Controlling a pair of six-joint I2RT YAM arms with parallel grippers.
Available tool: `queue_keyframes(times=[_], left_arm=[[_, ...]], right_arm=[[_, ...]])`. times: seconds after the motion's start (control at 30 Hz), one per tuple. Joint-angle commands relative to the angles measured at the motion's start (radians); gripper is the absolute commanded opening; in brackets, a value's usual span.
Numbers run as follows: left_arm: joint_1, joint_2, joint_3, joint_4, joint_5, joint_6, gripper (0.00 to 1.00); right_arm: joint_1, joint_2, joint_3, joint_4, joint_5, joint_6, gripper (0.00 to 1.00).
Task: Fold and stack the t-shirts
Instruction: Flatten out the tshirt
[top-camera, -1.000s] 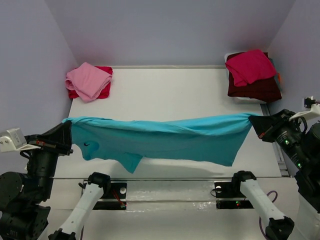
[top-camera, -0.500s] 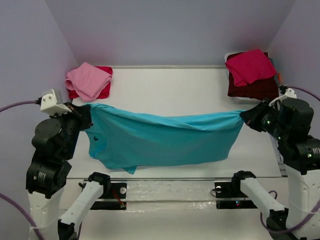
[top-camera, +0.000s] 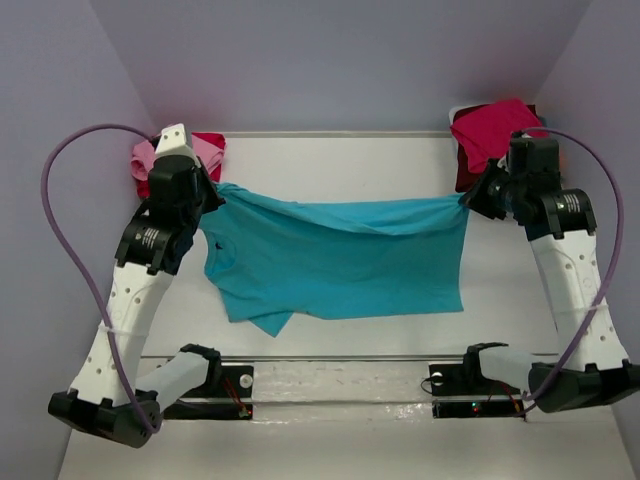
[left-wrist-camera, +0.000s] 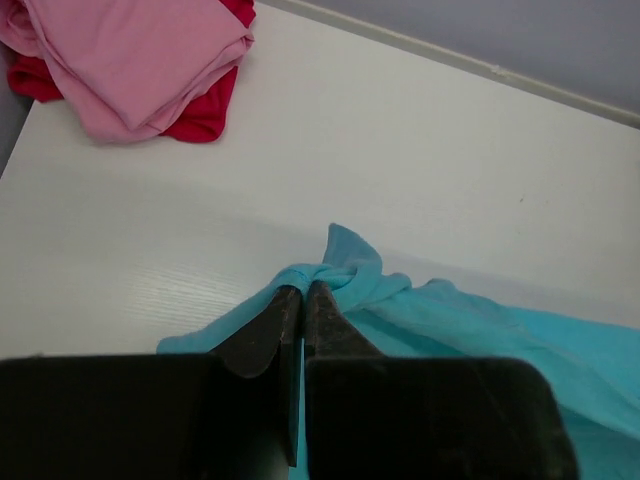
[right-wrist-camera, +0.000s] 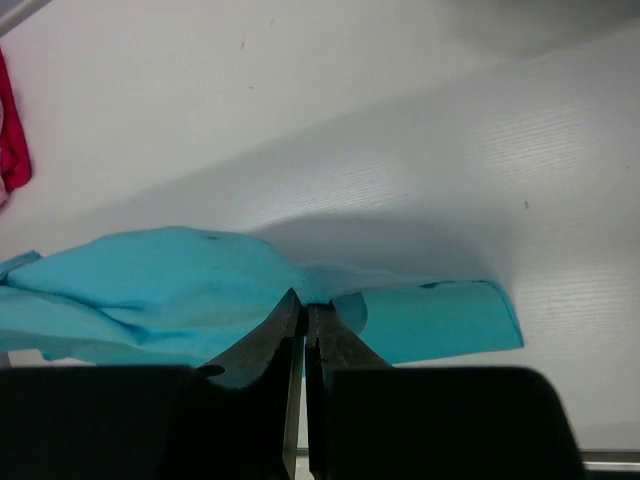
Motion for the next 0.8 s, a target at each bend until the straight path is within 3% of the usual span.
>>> queue_keyframes(times=[0.0, 0.33, 0.77], left_arm=[[0.009, 0.059, 0.084, 0.098, -0.038, 0.032, 0.05], [0.036, 0.243, 0.185, 0.099, 0.003, 0.036, 0.05], [0.076, 0.415, 0.231, 0.119, 0.063, 0.035, 0.06]], right_arm=[[-0.003, 0.06, 0.12, 0.099, 0.022, -0.031, 0.07], [-0.003, 0.223, 0.25, 0.082, 0.022, -0.051, 0.07], [-0.003, 0.361, 0.299, 0.125, 0.009, -0.028, 0.07]])
